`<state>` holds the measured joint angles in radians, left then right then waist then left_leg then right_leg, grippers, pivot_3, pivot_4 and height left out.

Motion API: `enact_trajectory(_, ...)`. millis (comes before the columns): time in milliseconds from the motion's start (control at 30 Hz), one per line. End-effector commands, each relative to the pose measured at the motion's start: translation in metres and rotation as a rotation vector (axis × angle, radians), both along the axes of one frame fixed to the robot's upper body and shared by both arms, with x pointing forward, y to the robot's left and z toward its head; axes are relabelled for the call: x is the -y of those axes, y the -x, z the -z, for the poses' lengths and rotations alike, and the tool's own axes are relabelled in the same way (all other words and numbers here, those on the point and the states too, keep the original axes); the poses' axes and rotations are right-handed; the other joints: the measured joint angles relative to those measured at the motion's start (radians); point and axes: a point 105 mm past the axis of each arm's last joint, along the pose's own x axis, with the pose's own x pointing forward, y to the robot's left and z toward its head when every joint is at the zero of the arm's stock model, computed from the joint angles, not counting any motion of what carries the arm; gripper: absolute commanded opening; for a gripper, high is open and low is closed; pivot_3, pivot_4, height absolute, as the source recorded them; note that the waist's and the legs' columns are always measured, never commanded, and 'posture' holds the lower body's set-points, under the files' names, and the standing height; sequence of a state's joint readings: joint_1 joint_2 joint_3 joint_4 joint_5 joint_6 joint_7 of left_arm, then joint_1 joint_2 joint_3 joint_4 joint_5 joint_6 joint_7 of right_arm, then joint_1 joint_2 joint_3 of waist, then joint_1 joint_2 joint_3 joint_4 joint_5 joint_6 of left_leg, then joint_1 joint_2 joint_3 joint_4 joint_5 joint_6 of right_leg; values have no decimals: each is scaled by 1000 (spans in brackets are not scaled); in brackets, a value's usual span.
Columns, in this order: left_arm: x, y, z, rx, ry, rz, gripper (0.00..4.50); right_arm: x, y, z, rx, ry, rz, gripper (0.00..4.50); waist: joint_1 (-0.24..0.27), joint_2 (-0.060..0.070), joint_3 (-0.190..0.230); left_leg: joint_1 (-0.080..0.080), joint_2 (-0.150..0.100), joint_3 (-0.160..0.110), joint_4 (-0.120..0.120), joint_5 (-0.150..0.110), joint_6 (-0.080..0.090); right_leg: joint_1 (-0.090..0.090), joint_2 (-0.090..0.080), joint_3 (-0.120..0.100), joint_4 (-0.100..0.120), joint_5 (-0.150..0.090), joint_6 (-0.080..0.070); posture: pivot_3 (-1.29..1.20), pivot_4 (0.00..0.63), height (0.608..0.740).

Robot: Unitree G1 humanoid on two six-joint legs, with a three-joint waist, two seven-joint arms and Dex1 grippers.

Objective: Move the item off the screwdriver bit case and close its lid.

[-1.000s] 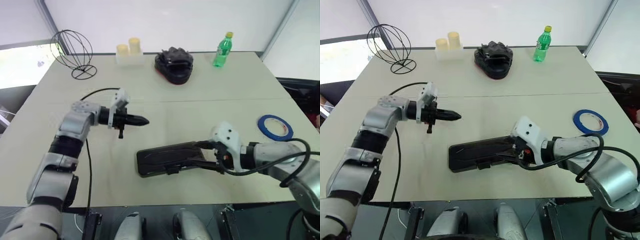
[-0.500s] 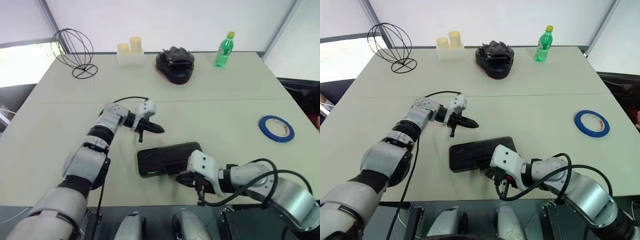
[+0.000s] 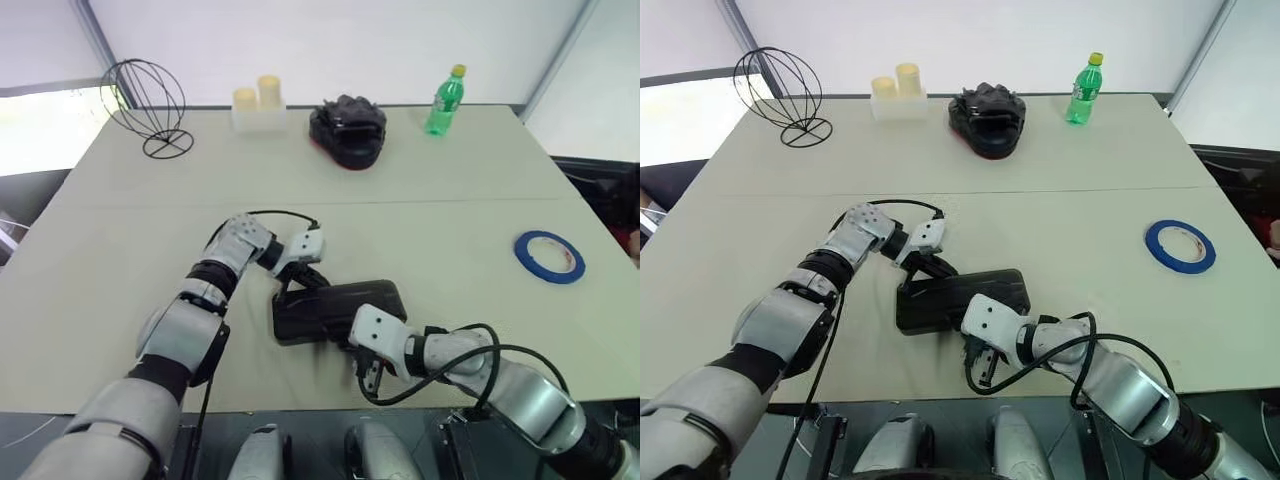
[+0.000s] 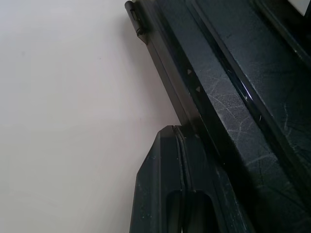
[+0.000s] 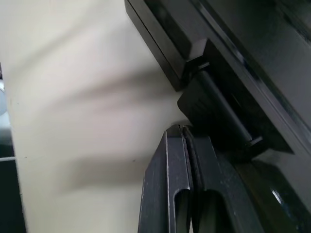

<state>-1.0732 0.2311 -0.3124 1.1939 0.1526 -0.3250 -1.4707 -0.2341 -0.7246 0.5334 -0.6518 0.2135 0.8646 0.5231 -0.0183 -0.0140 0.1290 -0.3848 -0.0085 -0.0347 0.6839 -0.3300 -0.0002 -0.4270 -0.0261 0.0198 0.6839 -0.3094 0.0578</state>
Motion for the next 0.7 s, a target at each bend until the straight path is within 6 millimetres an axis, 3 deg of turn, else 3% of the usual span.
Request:
enact_trajectory(33,15,27,30,-81,-68,131,0,13,-33,-16,145,25,116,69,1,0,0,1,0,0,0,0,0,1,0,0,0,0,0,0,150,740)
enact_trajectory(267,10,43,49,-172,-81,154,0,21,-41,-17,140,54,190,69,1,-1,-1,12,1,-1,-1,-6,10,11,1,0,0,0,0,0,150,740)
enact_trajectory(467,7,44,57,-172,-84,125,0,26,-55,-23,130,52,347,69,-3,-7,-9,14,2,-3,-1,-6,10,13,3,0,0,0,0,0,150,740)
enact_trajectory(700,11,43,61,-140,-72,105,0,22,-65,-39,115,-10,471,69,-2,-7,-11,29,2,-13,-4,-8,15,27,7,1,-2,-1,-1,0,150,740)
